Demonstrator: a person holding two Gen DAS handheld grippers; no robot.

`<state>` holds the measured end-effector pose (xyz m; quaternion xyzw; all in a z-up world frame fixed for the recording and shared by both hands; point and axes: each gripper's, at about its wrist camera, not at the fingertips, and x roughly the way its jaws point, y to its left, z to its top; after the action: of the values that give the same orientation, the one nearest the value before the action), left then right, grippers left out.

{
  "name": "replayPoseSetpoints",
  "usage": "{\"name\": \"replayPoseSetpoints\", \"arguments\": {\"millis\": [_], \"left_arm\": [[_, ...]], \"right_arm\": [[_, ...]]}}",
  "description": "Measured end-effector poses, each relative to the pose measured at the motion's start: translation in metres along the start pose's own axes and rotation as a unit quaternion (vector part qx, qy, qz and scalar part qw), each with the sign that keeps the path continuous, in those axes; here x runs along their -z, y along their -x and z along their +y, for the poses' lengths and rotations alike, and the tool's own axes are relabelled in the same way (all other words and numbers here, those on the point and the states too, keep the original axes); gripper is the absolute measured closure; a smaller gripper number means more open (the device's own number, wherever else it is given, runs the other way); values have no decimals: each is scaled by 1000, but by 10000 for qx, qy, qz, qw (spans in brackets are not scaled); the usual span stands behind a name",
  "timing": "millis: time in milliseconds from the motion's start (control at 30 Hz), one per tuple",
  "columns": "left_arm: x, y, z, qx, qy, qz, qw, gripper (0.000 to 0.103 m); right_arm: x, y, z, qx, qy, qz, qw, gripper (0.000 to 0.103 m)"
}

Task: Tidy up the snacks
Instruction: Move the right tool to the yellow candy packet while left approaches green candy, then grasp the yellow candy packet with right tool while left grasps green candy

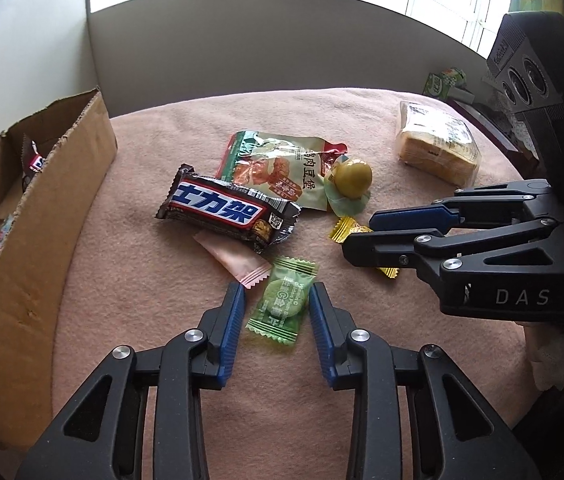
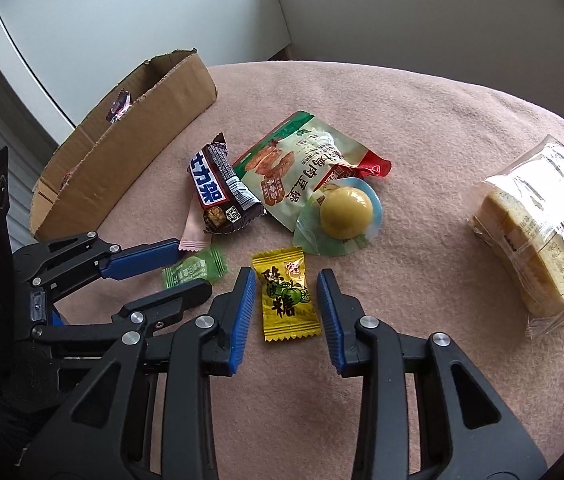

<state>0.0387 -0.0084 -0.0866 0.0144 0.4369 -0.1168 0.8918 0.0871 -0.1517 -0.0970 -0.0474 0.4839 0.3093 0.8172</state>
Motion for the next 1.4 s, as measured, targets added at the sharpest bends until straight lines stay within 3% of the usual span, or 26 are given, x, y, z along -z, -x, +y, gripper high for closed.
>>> {"name": "replayPoseSetpoints", "arguments": {"millis": [167,467,867,1400], "left_arm": [[0,0,-3,-84,-77,-13,9999,83],[2,2,-3,-54,-121,-28,9999,84],[4,6,1,3,0,-59,10000,85],[2,34,9,90,189,-465,9987,85]], "right_arm": [[-1,-1,2,194,100,11,9998,77],[4,-1,16,598,457,-10,9972,77],[8,7,14,653,335,-103,9972,81],[6,30,13,556,115,-518,9970,82]]}}
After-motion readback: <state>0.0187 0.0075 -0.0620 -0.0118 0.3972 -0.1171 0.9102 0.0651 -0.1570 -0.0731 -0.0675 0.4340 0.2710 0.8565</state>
